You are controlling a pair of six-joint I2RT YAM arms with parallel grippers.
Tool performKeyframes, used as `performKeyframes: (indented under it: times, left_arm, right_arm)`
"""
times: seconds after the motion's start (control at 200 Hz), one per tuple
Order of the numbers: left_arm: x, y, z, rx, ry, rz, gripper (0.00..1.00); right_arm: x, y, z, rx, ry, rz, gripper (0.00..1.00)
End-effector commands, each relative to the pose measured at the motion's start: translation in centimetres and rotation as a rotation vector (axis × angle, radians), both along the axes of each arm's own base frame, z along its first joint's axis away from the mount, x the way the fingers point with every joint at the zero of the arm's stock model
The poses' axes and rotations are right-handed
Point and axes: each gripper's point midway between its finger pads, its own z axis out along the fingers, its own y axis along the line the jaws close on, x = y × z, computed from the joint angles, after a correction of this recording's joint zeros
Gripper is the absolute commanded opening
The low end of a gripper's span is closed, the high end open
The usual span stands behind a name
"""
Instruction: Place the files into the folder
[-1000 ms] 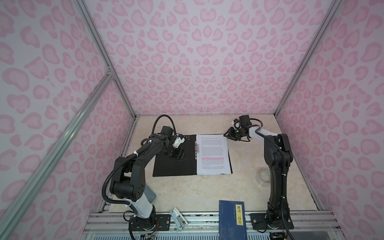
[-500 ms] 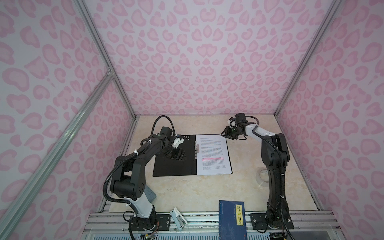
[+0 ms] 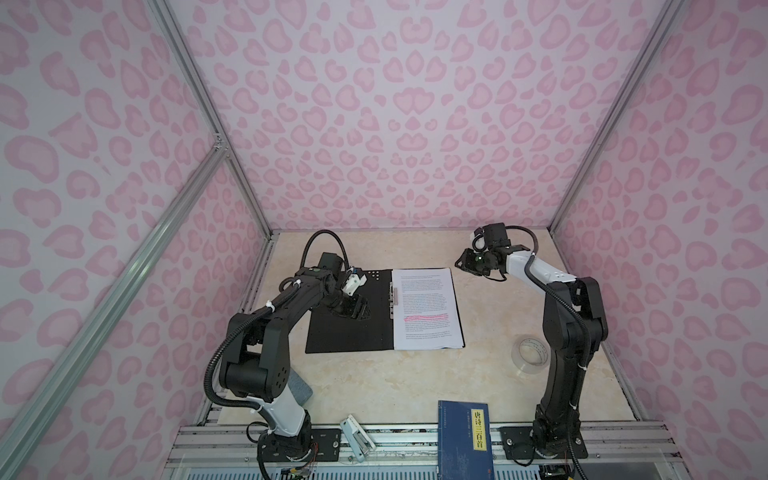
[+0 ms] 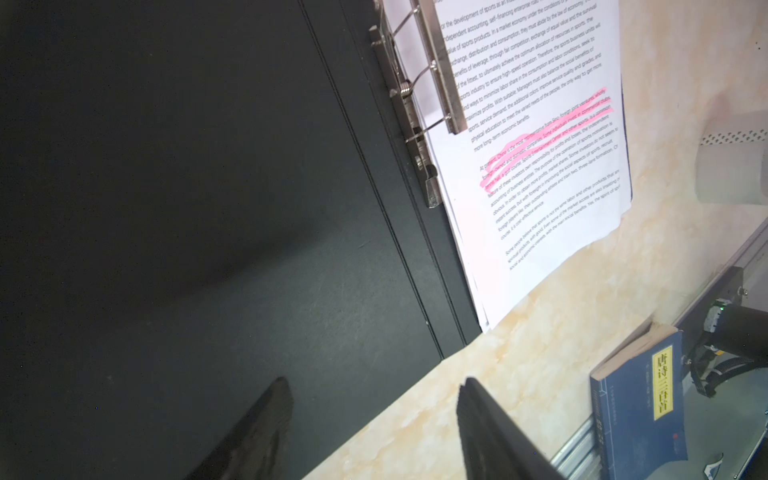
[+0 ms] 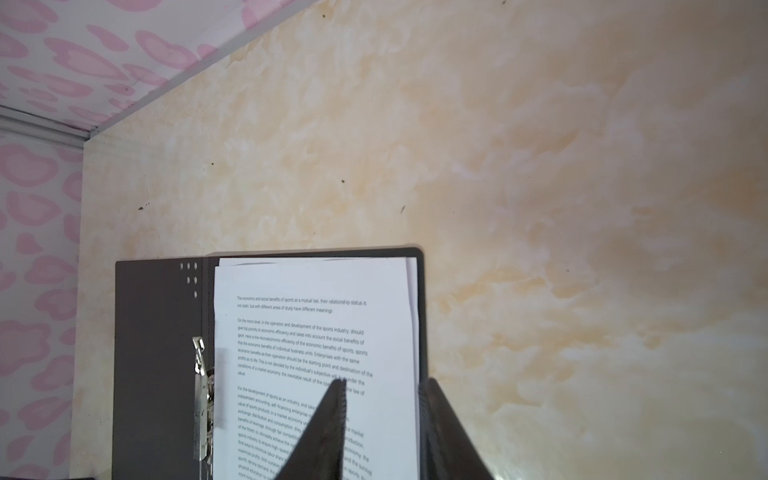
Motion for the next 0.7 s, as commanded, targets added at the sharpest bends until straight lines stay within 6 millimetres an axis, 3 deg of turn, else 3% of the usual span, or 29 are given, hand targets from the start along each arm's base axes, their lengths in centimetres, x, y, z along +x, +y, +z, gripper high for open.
performKeyframes:
  times: [0.0,0.16,0.335,0.36,0.46,0.695]
  left_arm:
    - [0.9,0.0,0.8,-0.012,-0.009,0.043,0.67]
    - [2.7,-0.5,1.4,-0.04,-0.026,0.053,0.66]
    - [5.9,-2.9,3.5,-0.167,-0.025,0.055,0.65]
    - [6.4,-3.2,3.8,-0.184,-0.027,0.059,0.65]
    - [8.7,-4.5,4.4,-0.253,-0.023,0.063,0.65]
    - [13.4,-6.6,2.2,-0.301,0.014,0.072,0.65]
  right_arm:
    - [-0.8,1.8,2.0,-0.024,-0.066,0.06,0.32]
    - [-4.6,6.8,3.3,-0.09,-0.059,0.214,0.3]
    - [-6.8,12.2,4.5,0.032,-0.067,0.279,0.24]
    - [-7.6,12.5,3.7,0.042,-0.051,0.278,0.24]
    - [-8.8,12.8,4.2,0.066,-0.057,0.239,0.19]
    - [-13.5,10.5,3.7,0.103,-0.046,0.18,0.15]
